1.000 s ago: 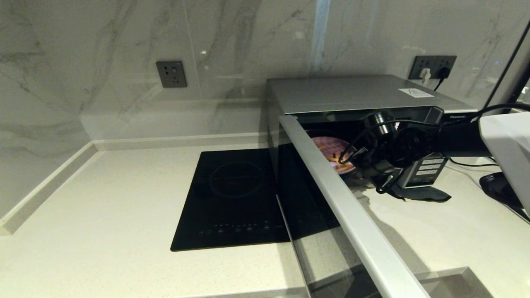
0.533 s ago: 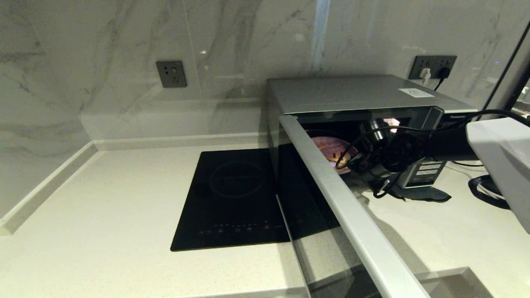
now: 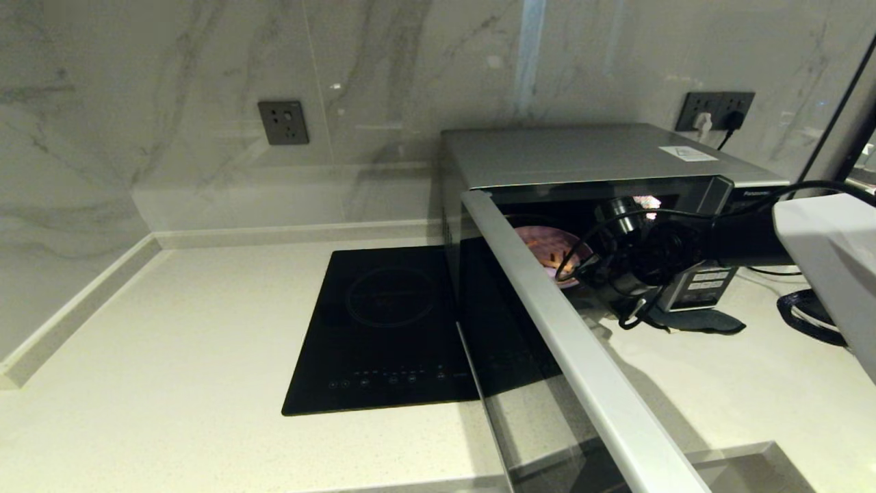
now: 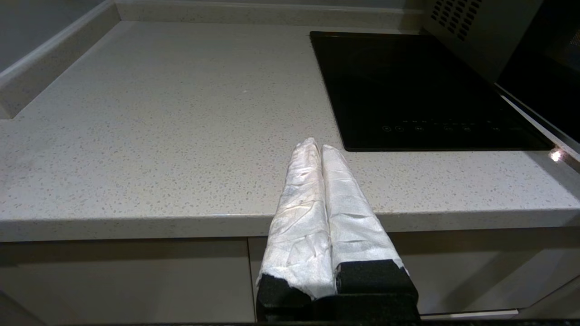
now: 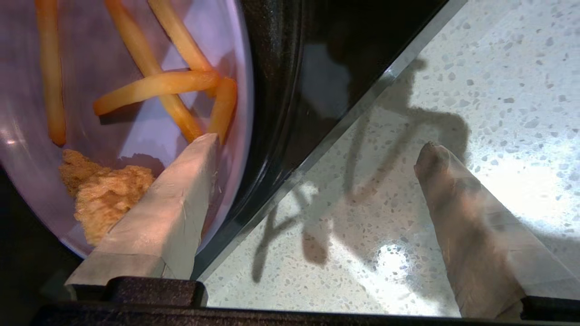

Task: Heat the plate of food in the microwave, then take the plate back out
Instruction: Take the plate out of the microwave

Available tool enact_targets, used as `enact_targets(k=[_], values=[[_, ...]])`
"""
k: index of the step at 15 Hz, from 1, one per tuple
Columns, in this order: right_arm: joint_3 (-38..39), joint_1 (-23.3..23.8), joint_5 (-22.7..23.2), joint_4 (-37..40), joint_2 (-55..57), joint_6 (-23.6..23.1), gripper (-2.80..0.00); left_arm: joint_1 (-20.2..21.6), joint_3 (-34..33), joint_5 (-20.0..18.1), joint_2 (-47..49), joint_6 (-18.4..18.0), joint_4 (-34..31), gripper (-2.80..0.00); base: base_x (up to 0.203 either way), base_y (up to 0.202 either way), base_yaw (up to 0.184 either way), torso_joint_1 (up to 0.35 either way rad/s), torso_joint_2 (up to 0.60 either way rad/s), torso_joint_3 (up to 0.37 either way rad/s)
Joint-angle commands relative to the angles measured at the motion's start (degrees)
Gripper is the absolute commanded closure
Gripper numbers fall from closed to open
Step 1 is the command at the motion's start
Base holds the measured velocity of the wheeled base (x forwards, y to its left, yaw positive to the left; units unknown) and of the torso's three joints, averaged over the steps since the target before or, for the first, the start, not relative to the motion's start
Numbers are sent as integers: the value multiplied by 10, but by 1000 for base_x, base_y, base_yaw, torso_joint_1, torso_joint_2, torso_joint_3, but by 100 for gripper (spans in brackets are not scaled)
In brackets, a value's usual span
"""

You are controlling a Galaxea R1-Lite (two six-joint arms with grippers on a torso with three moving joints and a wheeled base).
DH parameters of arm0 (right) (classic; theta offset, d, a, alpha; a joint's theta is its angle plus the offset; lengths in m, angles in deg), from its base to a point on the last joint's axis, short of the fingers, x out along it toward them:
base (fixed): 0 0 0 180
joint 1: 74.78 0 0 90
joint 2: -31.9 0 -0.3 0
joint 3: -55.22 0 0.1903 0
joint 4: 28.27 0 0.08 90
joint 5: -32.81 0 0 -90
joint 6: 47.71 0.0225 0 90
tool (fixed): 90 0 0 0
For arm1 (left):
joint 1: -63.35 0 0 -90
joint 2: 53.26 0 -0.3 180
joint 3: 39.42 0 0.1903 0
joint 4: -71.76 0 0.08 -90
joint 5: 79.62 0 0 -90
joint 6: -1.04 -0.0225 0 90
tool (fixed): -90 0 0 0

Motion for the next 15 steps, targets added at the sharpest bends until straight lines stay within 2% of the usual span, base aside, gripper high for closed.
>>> enact_targets(k=[1, 13, 15], values=[[3, 0, -5, 1, -13, 3, -280, 0, 0, 0, 1, 0, 0, 0, 0, 0, 0, 0, 0, 0], [13, 0, -24, 23, -25, 7, -280, 0, 0, 0, 1, 0, 0, 0, 0, 0, 0, 0, 0, 0], [11, -2, -48, 31, -24, 7, -280, 0, 0, 0, 1, 0, 0, 0, 0, 0, 0, 0, 0, 0]])
